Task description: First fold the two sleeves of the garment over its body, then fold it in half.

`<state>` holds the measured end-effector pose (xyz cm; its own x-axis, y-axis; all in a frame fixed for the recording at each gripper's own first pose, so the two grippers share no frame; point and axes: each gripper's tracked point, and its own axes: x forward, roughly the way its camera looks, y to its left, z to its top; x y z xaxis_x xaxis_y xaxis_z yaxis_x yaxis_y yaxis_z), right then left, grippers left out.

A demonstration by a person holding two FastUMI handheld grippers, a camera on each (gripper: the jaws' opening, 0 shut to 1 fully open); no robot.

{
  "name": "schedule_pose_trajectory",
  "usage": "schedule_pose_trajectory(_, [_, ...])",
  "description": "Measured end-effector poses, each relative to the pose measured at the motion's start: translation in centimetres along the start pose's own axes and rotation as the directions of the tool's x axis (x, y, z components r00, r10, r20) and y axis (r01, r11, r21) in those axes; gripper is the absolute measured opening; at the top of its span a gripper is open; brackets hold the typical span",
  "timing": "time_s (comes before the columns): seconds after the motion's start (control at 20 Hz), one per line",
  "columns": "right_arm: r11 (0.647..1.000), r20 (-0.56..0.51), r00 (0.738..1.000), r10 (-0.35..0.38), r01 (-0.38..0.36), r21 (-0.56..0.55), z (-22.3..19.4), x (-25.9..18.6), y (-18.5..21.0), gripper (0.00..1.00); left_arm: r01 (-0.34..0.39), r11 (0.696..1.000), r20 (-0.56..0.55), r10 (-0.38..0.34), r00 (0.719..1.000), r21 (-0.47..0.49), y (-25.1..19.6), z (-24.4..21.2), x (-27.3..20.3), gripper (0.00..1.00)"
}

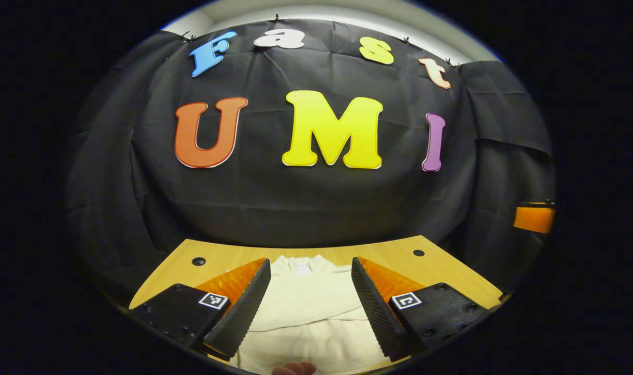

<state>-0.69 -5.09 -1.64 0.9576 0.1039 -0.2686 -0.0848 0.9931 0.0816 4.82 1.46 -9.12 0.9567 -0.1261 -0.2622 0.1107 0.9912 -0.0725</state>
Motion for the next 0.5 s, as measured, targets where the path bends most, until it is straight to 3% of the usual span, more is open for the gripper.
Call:
schedule_pose_trajectory(0.3, [0.998, -0.029, 0.998, 0.061, -0.062, -0.022, -1.3, 1.5, 3.8, 0.92, -0.037, 0.999, -0.034, 0.036, 0.999, -0.025, 1.9, -1.4, -3.2, 0.98])
schedule_pose_trajectory(0.5, [0.993, -0.136, 0.986, 0.097, -0.104, -0.049, -5.0, 2.1, 4.1, 0.92, -0.028, 0.999, -0.130, 0.022, 0.991, -0.043, 3.7, -4.7, -4.4, 0.98])
